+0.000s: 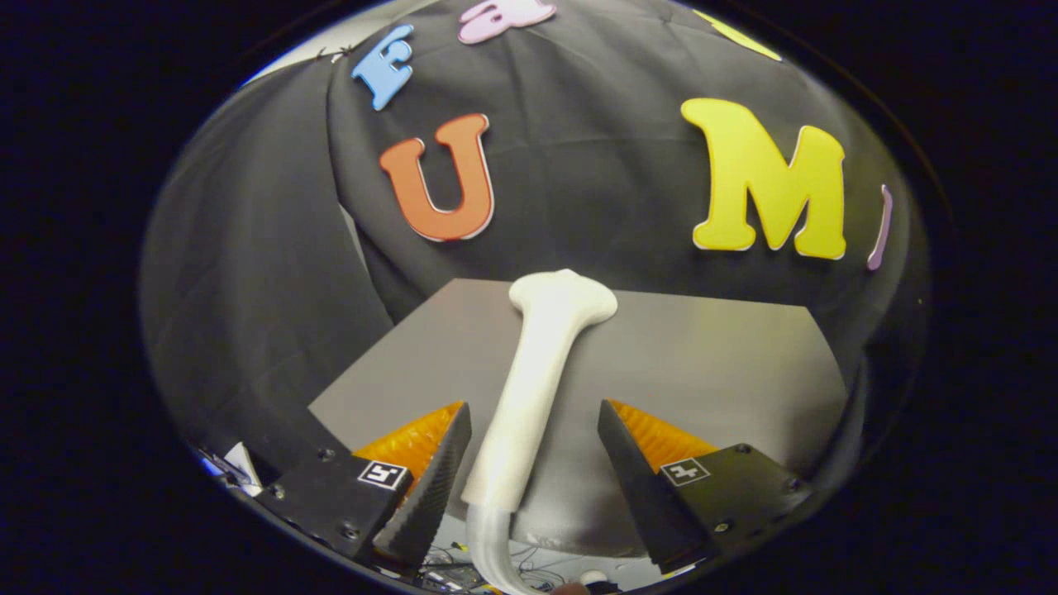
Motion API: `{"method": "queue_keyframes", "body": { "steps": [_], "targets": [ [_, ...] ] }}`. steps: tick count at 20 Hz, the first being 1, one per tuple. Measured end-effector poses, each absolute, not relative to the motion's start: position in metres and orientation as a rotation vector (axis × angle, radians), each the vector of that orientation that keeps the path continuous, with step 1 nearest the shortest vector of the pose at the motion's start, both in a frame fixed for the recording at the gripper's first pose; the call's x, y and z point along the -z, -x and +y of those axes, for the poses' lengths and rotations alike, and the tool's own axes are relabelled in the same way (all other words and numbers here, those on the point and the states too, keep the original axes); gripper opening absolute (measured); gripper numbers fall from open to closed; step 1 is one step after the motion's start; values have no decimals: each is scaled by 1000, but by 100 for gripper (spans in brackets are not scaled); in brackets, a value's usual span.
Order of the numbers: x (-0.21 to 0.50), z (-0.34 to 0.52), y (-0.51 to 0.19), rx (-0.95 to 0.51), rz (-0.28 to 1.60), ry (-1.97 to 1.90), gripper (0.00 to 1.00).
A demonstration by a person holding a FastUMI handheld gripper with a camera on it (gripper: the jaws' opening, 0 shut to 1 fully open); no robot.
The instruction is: Iron the clothes twice with a garment steamer, once on the left side and once on the right side.
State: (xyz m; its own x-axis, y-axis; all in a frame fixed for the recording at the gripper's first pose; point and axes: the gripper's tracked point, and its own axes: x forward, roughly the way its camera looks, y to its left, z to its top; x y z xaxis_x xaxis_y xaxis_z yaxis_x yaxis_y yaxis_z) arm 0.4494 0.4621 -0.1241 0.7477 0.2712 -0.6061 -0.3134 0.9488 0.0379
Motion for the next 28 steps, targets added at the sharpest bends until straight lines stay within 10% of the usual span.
{"method": "queue_keyframes", "body": {
  "steps": [4,13,28],
  "targets": [
    [133,475,-467,-269,701,107,87],
    [119,478,-451,-288,656,81,34],
    [-77,377,-294,-363,243,19,30]
  ]
}}
